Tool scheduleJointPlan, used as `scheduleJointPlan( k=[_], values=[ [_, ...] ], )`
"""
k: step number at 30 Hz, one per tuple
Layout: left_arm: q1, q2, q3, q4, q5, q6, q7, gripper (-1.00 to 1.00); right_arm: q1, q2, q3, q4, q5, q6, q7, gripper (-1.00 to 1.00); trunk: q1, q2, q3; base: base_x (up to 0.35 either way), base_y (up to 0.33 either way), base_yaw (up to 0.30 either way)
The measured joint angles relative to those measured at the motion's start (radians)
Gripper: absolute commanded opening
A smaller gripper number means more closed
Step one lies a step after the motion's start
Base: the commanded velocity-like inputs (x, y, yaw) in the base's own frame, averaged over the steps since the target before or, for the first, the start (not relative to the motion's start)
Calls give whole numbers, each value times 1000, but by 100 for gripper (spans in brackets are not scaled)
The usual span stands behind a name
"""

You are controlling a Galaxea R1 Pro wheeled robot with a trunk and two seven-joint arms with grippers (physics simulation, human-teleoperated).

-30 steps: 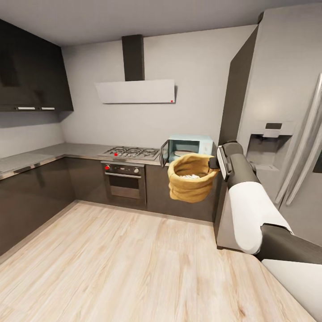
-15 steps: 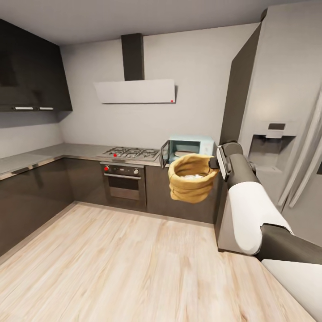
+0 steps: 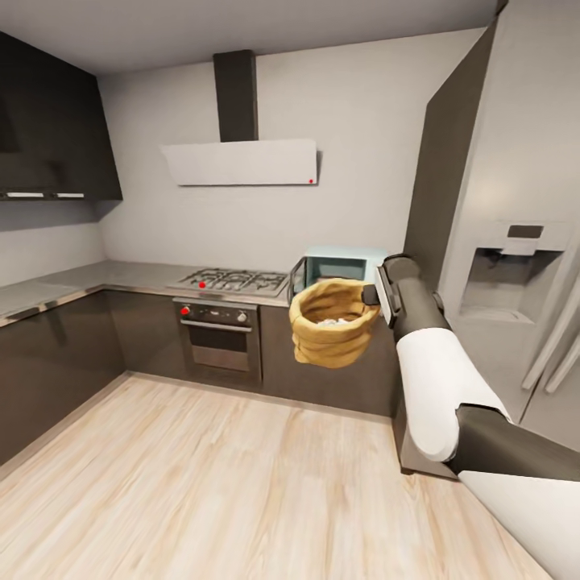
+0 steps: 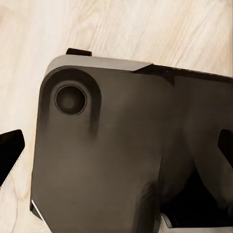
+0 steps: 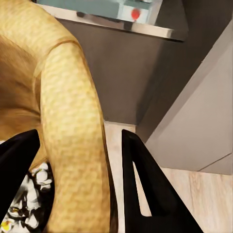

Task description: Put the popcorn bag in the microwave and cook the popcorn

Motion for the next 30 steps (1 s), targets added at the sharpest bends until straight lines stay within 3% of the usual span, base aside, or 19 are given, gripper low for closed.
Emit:
scheduleJointPlan(
  k=[6,13,17,25,30],
  values=[
    [0,0,0,0,1,0,1,100,0,-4,-8,14,-1,0,-24,-100,0,0,0,324,0,0],
    [0,0,0,-1,0,0,1,100,-3,-12,-10,127,-7,0,-27,-100,0,0,0,324,0,0],
    [1,0,0,-1,0,-1,1,100,-40,-15,-12,227,-10,1,-27,-100,0,0,0,324,0,0],
    [1,0,0,-1,0,-2,1,100,-87,-16,-27,268,-13,0,-27,-100,0,0,0,324,0,0],
    [1,0,0,-1,0,-2,1,100,-87,-14,-67,267,-10,0,-24,-100,0,0,0,324,0,0]
  ],
)
